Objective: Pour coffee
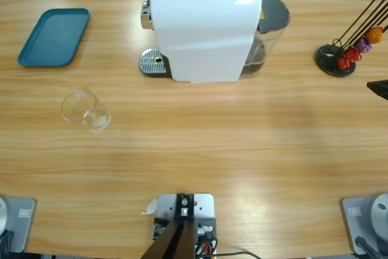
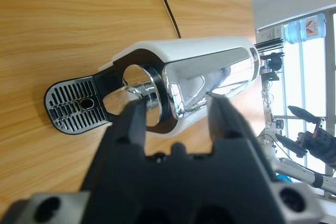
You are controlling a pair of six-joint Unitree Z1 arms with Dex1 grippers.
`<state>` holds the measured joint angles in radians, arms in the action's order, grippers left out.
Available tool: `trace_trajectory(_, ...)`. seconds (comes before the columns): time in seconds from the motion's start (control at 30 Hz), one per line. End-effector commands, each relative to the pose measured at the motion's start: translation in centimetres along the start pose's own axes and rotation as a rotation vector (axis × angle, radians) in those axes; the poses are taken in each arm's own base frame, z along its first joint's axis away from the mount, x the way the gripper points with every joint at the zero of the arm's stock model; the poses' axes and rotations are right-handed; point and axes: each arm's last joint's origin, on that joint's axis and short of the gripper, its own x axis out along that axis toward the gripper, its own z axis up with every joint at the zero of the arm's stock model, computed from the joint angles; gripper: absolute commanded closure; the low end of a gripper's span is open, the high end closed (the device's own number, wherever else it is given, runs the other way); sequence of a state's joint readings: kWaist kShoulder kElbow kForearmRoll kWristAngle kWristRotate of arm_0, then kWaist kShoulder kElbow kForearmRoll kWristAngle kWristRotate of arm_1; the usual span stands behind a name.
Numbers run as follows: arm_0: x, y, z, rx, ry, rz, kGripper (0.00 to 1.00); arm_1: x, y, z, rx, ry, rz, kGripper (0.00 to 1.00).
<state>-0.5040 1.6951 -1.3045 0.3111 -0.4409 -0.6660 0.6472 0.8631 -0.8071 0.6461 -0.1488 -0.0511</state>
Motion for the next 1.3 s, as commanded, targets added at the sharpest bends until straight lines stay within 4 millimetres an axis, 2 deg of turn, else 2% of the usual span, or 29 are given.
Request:
trace_trajectory(0.03,2.7,1.1,-0.2,-0.030,0.058,0.022,0.952,0.2,0.0,-0.8,0.009,0.008,-0.008,0.041)
trace_trajectory(0.17,2.5,0.9,-0.3,-0.024,0.056,0.017,1.000,0.2,0.0,-0.8,0.009,0.008,-0.008,0.041)
trace_trajectory(0.4,1.6,0.2,-0.2,0.001,0.037,-0.001,1.000,0.3,0.0,-0.8,0.010,0.009,-0.009,0.041)
trace_trajectory(0.5,1.0,-1.0,0.0,0.040,0.036,-0.090,1.000,0.3,0.0,-0.8,0.009,0.010,-0.008,0.041)
trace_trajectory(0.6,-0.6,-3.3,0.4,0.126,-0.014,-0.217,1.000,0.3,0.0,-0.8,0.009,0.011,-0.008,0.041)
trace_trajectory(0.73,-2.2,-5.4,1.1,0.180,-0.061,-0.267,1.000,0.4,0.0,-0.7,0.009,0.013,-0.008,0.041)
trace_trajectory(0.87,-2.2,-6.3,0.9,0.206,-0.061,-0.286,1.000,0.3,0.0,-0.8,0.009,0.013,-0.008,0.041)
trace_trajectory(0.97,-1.4,-6.2,0.3,0.255,-0.021,-0.305,1.000,0.3,0.0,-0.8,0.009,0.013,-0.008,0.041)
trace_trajectory(1.0,-1.1,-6.1,0.2,0.274,0.000,-0.318,0.955,0.3,0.0,-0.8,0.008,0.013,-0.008,0.041)
trace_trajectory(1.03,-0.9,-6.1,-0.1,0.329,0.015,-0.334,0.625,0.3,0.0,-0.8,0.008,0.012,-0.008,0.041)
trace_trajectory(1.07,-0.9,-6.1,-0.6,0.403,0.014,-0.338,0.382,0.2,0.0,-0.9,0.009,0.007,-0.009,0.042)
trace_trajectory(1.1,-1.3,-6.3,-1.5,0.561,-0.003,-0.352,0.177,0.0,0.0,-1.0,0.012,-0.001,-0.012,0.043)
trace_trajectory(1.13,-2.2,-6.5,-2.4,0.703,-0.024,-0.363,0.109,-0.1,0.0,-1.1,0.020,-0.006,-0.014,0.040)
trace_trajectory(1.17,-2.9,-6.5,-3.1,0.774,-0.039,-0.363,0.080,-0.3,-0.1,-1.2,0.047,-0.009,-0.021,0.040)
trace_trajectory(1.23,-4.9,-6.1,-4.6,0.855,-0.073,-0.331,0.060,-0.5,-0.6,-0.8,0.178,0.028,-0.113,0.119)
trace_trajectory(1.3,-6.9,-5.3,-6.4,0.911,-0.096,-0.303,0.050,0.3,-1.0,0.3,0.254,0.085,-0.227,0.119)
